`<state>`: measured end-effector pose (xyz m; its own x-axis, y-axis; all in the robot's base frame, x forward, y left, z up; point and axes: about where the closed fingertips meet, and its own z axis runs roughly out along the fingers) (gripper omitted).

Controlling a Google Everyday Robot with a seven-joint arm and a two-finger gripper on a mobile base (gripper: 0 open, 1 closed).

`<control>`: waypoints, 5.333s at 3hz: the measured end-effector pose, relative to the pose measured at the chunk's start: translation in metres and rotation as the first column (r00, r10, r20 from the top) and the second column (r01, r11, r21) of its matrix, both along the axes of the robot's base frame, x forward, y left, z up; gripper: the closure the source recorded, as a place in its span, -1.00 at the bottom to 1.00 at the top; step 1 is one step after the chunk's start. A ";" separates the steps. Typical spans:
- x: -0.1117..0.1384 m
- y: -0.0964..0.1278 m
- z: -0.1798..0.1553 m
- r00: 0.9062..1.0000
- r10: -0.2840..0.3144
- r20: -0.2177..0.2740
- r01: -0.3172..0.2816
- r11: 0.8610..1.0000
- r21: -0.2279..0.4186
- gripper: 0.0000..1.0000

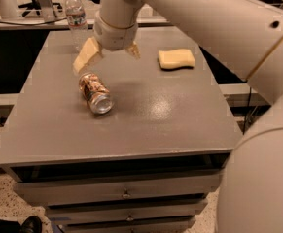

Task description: Place orange can upright

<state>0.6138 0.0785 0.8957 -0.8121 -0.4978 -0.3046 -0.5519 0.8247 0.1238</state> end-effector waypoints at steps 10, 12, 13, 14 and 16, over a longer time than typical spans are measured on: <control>-0.020 0.067 -0.055 0.997 0.078 -0.019 -0.080 0.985 -0.152 0.31; -0.002 0.058 -0.013 0.995 0.059 0.084 -0.051 0.995 -0.087 1.00; 0.003 0.052 0.011 0.985 0.045 0.164 -0.050 0.999 0.023 1.00; 0.001 0.043 0.026 0.967 0.031 0.252 -0.069 0.987 0.143 1.00; -0.012 0.037 0.038 0.931 0.013 0.365 -0.187 0.877 0.443 1.00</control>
Offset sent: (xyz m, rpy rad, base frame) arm -0.0297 0.0860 -0.0249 0.0516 0.0655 -0.0075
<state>0.6018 0.1150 0.9341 -0.5673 -0.3009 -0.7666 -0.7065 0.6560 0.2654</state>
